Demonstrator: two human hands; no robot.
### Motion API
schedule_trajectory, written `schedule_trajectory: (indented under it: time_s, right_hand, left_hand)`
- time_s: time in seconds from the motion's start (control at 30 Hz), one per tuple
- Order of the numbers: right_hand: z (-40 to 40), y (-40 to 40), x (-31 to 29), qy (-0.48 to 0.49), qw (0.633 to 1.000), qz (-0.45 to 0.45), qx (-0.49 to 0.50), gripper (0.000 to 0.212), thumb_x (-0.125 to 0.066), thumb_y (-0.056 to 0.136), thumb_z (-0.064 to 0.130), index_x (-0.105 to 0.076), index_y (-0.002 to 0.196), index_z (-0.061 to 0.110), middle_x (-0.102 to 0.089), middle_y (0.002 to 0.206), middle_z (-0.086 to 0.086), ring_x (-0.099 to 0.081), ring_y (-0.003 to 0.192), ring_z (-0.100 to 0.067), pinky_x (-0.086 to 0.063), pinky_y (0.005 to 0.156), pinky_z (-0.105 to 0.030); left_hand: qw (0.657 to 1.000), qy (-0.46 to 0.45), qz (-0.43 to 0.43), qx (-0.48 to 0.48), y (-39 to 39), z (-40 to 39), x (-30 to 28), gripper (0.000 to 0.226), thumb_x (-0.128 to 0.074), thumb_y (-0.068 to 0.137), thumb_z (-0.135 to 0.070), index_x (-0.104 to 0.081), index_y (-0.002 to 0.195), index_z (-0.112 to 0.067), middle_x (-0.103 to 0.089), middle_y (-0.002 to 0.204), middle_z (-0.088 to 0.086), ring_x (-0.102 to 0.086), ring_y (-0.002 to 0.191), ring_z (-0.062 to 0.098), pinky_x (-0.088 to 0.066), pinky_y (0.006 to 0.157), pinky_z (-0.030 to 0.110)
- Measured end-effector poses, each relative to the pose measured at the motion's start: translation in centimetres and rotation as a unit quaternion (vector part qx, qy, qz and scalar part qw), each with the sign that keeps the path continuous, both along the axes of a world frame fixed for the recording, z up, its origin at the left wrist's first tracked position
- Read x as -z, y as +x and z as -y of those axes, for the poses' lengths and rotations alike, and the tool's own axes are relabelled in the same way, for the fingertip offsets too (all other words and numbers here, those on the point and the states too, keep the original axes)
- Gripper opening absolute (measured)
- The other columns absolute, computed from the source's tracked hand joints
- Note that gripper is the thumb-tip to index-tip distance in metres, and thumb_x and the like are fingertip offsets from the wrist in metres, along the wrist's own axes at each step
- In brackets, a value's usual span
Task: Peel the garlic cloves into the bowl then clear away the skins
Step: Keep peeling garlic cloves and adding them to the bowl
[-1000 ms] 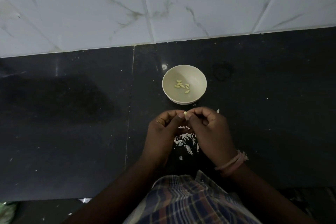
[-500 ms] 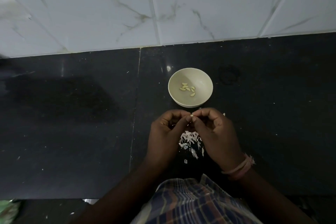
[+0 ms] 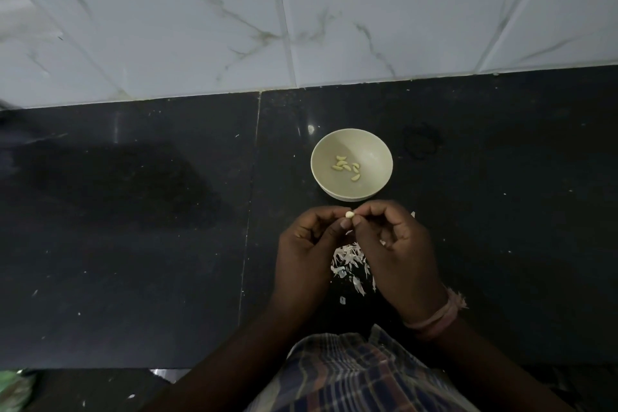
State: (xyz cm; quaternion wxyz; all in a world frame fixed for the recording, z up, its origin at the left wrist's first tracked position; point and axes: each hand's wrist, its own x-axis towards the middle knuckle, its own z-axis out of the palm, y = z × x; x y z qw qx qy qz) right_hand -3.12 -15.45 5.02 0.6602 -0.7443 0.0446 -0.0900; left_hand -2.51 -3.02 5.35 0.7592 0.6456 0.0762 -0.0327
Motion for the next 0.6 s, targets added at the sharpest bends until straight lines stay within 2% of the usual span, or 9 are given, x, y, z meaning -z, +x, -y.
schedule_trajectory:
  time_s: [0.2,0.3,0.43,0.53,0.6]
  right_hand:
    - [0.2,0.1,-0.5,-0.003,1.0,-0.007,0.005,0.013,-0.067,0.093,0.001,-0.071,0.099,0.013,-0.073,0.09,0.01,-0.071,0.088,-0.01,-0.056,0.078,-0.022]
    - [0.2,0.2,-0.5,0.001,1.0,-0.014,0.01,0.01,-0.068,0.093,0.002,-0.071,0.095,0.012,-0.073,0.086,0.009,-0.072,0.082,-0.009,-0.057,0.075,-0.023]
    - [0.4,0.3,-0.7,-0.041,0.999,0.005,0.017,0.012,-0.071,0.089,0.0,-0.072,0.09,0.011,-0.071,0.081,0.008,-0.068,0.076,-0.006,-0.051,0.07,-0.015]
    - [0.5,0.5,-0.7,-0.071,0.997,0.012,0.022,0.002,-0.072,0.085,0.018,-0.07,0.085,0.017,-0.069,0.076,0.007,-0.065,0.07,-0.011,-0.053,0.066,-0.023]
    - [0.5,0.5,-0.7,-0.078,0.997,0.01,0.024,0.01,-0.068,0.082,0.028,-0.069,0.082,0.018,-0.066,0.071,0.005,-0.061,0.064,-0.012,-0.052,0.061,-0.03]
  left_hand:
    - [0.999,0.028,0.031,0.011,0.4,-0.3,-0.4,0.013,-0.07,0.092,-0.001,-0.077,0.1,-0.007,-0.078,0.093,0.006,-0.075,0.091,0.021,-0.058,0.079,0.026]
    - [1.0,0.021,0.022,0.001,0.6,-0.4,0.0,0.015,-0.07,0.091,-0.001,-0.078,0.102,-0.008,-0.078,0.097,0.007,-0.075,0.096,0.024,-0.058,0.085,0.031]
    - [1.0,0.012,0.023,0.0,0.8,-0.5,0.1,0.018,-0.072,0.089,0.0,-0.078,0.104,-0.007,-0.078,0.101,0.009,-0.074,0.098,0.026,-0.058,0.087,0.033]
    - [0.999,0.009,0.031,0.008,1.0,-0.7,0.2,0.019,-0.072,0.088,0.002,-0.079,0.104,-0.005,-0.077,0.102,0.01,-0.074,0.098,0.025,-0.057,0.085,0.03]
    - [0.999,0.007,0.035,0.016,1.1,-0.8,0.3,0.019,-0.073,0.087,0.002,-0.079,0.104,-0.005,-0.077,0.103,0.01,-0.074,0.099,0.025,-0.057,0.086,0.03]
